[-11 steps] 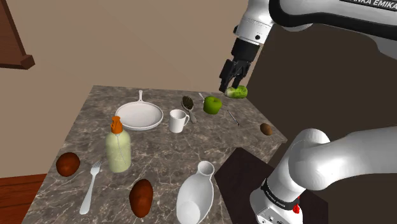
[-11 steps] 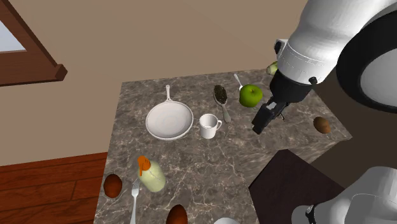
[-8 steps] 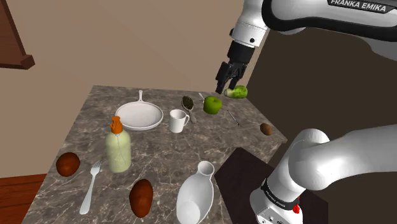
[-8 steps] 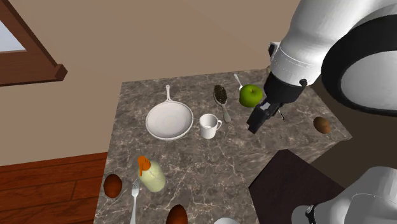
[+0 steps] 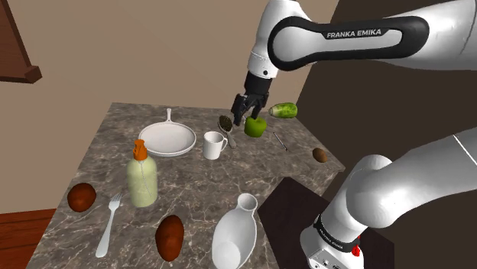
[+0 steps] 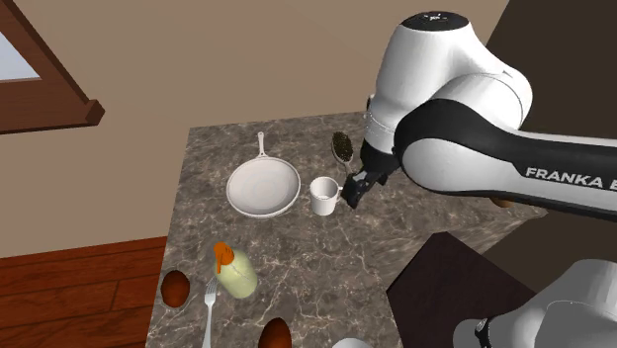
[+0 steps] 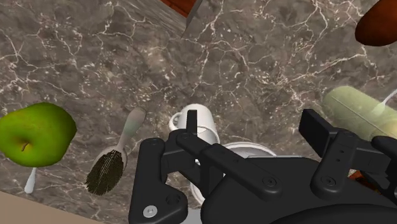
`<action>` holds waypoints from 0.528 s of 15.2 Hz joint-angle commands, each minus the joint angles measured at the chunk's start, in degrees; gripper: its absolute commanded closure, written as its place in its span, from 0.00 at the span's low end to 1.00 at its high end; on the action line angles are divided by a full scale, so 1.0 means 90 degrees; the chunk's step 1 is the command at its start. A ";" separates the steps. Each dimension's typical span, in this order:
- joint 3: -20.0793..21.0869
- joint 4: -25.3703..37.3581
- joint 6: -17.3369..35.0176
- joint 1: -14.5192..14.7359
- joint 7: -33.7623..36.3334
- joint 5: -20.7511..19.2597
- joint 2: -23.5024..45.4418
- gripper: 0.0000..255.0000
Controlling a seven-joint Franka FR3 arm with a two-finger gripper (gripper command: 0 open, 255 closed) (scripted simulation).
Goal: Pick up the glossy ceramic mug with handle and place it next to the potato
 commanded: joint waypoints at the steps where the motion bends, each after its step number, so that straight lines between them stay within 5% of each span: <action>1: 0.0079 0.0038 0.0381 -0.0032 0.0086 -0.0063 0.0401 0.00; 8: 0.0280 0.0415 0.1607 -0.0185 0.0443 -0.0457 0.2014 0.00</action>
